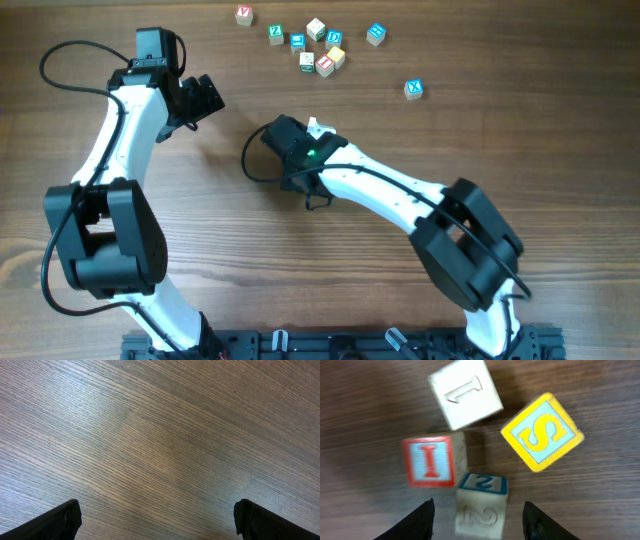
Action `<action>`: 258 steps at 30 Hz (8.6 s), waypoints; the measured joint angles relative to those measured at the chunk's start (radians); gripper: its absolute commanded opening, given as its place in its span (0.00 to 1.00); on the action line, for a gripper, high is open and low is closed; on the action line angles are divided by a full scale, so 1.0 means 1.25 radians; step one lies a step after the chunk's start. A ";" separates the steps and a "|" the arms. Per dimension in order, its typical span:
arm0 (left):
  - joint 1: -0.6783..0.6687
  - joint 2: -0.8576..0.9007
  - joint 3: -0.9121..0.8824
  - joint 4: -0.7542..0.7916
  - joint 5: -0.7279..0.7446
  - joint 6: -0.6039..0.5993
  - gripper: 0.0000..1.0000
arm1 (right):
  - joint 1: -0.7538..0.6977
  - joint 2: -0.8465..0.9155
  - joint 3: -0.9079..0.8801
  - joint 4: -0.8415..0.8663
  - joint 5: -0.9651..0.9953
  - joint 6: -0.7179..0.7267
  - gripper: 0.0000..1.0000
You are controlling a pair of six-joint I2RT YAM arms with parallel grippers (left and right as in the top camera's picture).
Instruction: Form a circle
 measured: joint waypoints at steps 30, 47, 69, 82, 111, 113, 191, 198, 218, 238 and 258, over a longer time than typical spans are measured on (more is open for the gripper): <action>0.000 0.000 0.000 0.000 0.000 0.000 1.00 | -0.283 -0.201 0.024 -0.132 -0.147 -0.234 0.44; 0.000 0.000 0.000 0.000 0.000 0.000 1.00 | -0.279 -0.201 0.024 -0.127 -0.150 -0.243 0.65; 0.000 0.000 0.000 0.000 0.000 0.000 1.00 | -0.279 -0.201 0.004 -0.120 -0.104 -0.243 0.72; 0.000 0.000 0.000 0.000 0.000 0.000 1.00 | -0.279 -0.201 0.004 -0.096 -0.104 -0.243 0.76; 0.000 0.000 0.000 0.000 0.000 0.000 1.00 | -0.279 -0.201 0.004 -0.101 -0.104 -0.242 0.77; 0.000 0.000 0.000 0.000 0.000 0.000 1.00 | -0.279 -0.201 0.004 -0.101 -0.104 -0.243 0.80; 0.000 0.000 0.000 0.000 0.000 0.000 1.00 | -0.521 0.071 0.000 0.280 -0.064 -0.734 0.25; 0.000 0.000 0.000 0.000 0.000 0.000 1.00 | -0.521 -0.085 0.000 0.186 -0.175 -0.694 0.25; 0.000 0.000 0.000 0.000 0.000 0.000 1.00 | -0.467 -0.193 -0.001 -0.139 -0.405 -0.500 0.23; 0.000 0.000 0.000 0.000 0.000 0.000 1.00 | -0.186 -0.193 -0.001 -0.146 -0.350 -0.407 0.21; 0.000 0.000 0.000 0.000 0.000 0.000 1.00 | -0.113 -0.193 -0.001 -0.163 -0.272 -0.390 0.20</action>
